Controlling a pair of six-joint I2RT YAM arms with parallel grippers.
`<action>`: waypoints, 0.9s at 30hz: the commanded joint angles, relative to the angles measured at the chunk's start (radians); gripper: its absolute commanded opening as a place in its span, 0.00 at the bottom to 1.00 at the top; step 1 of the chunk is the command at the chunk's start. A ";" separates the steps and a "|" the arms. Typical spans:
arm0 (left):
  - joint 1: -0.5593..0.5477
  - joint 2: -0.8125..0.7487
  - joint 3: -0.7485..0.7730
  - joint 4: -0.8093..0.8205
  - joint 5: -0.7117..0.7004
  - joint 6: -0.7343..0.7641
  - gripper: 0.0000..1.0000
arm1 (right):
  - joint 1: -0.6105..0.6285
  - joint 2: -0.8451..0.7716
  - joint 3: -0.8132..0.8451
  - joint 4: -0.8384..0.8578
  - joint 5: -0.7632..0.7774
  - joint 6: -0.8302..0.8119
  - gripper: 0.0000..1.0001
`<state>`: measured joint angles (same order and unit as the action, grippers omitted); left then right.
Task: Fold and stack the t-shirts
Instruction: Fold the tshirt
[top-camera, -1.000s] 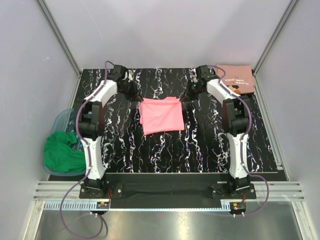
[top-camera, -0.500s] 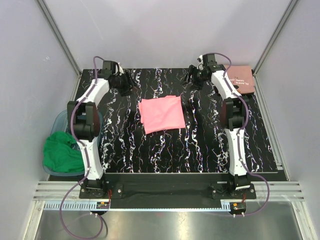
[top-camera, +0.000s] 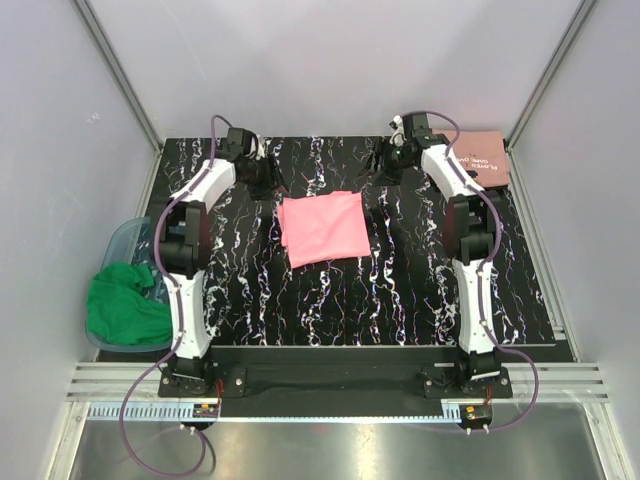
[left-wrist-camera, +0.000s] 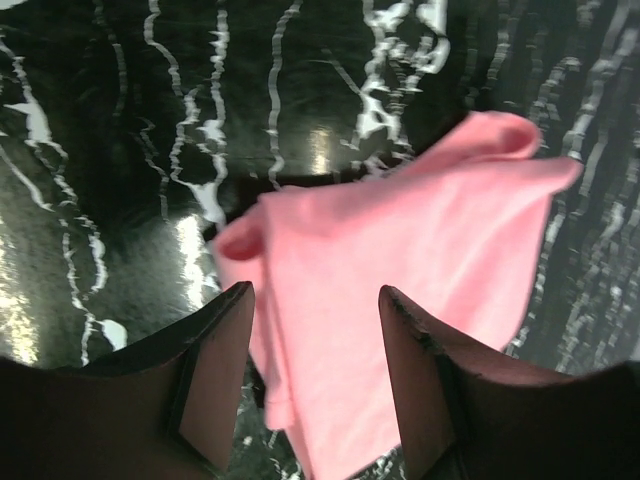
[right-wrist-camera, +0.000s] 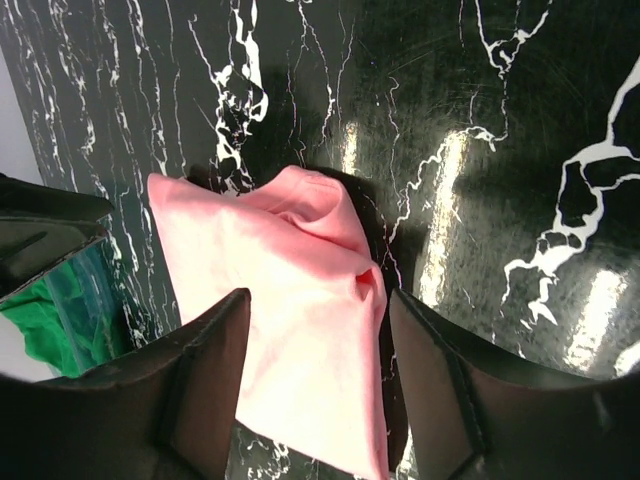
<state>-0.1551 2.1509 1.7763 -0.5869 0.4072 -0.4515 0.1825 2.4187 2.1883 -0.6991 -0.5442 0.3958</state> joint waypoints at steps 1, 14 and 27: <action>-0.009 0.023 0.078 -0.021 -0.096 0.030 0.57 | 0.031 0.028 0.042 0.029 -0.008 -0.018 0.64; -0.020 0.145 0.124 0.077 -0.073 0.025 0.46 | 0.043 0.043 -0.019 0.065 0.032 -0.014 0.48; -0.021 0.187 0.152 0.159 -0.002 -0.026 0.24 | 0.041 0.088 0.019 0.052 0.020 -0.018 0.47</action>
<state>-0.1722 2.3486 1.8801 -0.4896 0.3691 -0.4717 0.2226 2.4969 2.1662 -0.6624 -0.5209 0.3958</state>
